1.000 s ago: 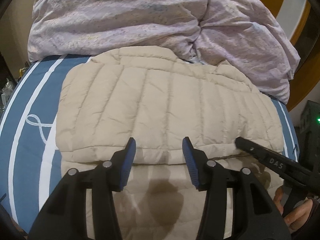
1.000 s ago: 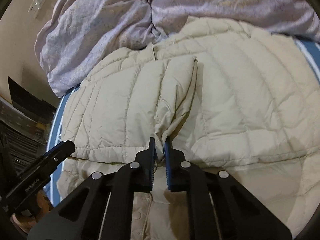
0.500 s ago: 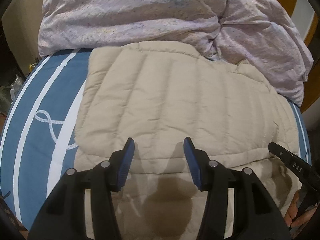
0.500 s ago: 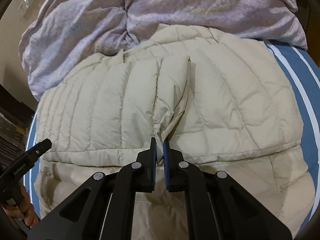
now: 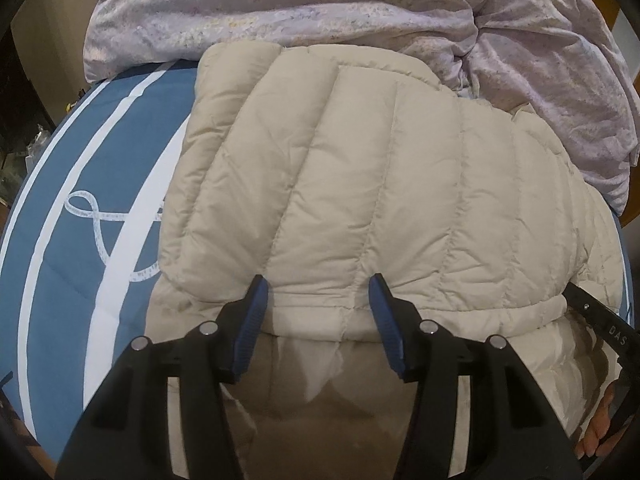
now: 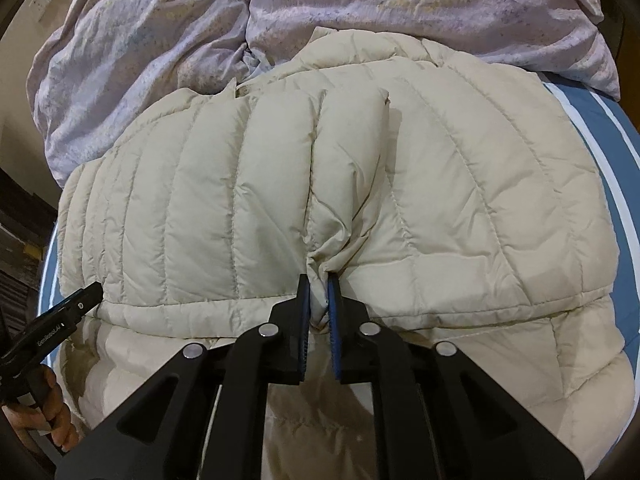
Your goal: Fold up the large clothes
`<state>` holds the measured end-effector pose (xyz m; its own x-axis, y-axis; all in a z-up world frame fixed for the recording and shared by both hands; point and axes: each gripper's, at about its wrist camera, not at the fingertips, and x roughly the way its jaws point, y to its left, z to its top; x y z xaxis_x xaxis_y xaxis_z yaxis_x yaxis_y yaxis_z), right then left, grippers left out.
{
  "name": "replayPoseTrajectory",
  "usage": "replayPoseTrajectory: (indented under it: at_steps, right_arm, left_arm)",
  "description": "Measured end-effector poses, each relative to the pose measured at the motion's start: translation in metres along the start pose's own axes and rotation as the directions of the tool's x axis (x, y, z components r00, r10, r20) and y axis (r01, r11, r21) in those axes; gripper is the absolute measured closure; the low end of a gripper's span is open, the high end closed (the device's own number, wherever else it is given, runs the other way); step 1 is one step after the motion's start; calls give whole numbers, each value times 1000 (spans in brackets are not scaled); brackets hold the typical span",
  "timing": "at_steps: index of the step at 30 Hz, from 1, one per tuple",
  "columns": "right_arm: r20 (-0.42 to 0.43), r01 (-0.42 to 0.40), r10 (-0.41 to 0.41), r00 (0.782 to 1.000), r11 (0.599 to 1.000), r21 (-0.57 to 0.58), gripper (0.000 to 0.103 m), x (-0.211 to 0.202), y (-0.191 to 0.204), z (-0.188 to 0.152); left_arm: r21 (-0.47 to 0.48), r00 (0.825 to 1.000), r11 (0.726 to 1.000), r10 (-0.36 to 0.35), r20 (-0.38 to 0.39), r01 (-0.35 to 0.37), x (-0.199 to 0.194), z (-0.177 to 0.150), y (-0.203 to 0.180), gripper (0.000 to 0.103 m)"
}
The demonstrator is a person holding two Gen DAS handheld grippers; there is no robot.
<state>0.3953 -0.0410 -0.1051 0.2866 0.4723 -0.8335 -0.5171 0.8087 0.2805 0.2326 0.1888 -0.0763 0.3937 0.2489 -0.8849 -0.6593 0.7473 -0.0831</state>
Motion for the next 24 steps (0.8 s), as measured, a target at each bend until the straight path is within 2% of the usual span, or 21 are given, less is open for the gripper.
replayPoseTrajectory:
  at_steps: [3, 5, 7, 14, 19, 24]
  right_arm:
    - [-9, -2, 3, 1000, 999, 36, 75, -4, -4, 2]
    - [5, -7, 7, 1000, 999, 48, 47, -12, -6, -1]
    - [33, -3, 1, 999, 999, 47, 31, -23, -6, -5]
    - [69, 31, -35, 997, 998, 59, 29, -57, -21, -30]
    - [97, 66, -76, 992, 993, 102, 29, -87, -49, -58]
    - [109, 92, -111, 988, 981, 168, 29, -115, -82, -92]
  left_arm:
    - [-11, 1000, 1000, -15, 5, 15, -6, -3, 4, 48]
    - [-18, 1000, 1000, -22, 9, 22, -11, -7, 8, 46]
    - [-17, 1000, 1000, -25, 16, 26, -18, -11, 13, 45]
    - [-32, 998, 999, -22, 55, 24, -51, -38, 48, 41]
    - [-68, 997, 997, -29, 77, 34, -72, -65, 80, 41]
    - [-113, 997, 993, -35, 66, 43, -80, -95, 106, 40]
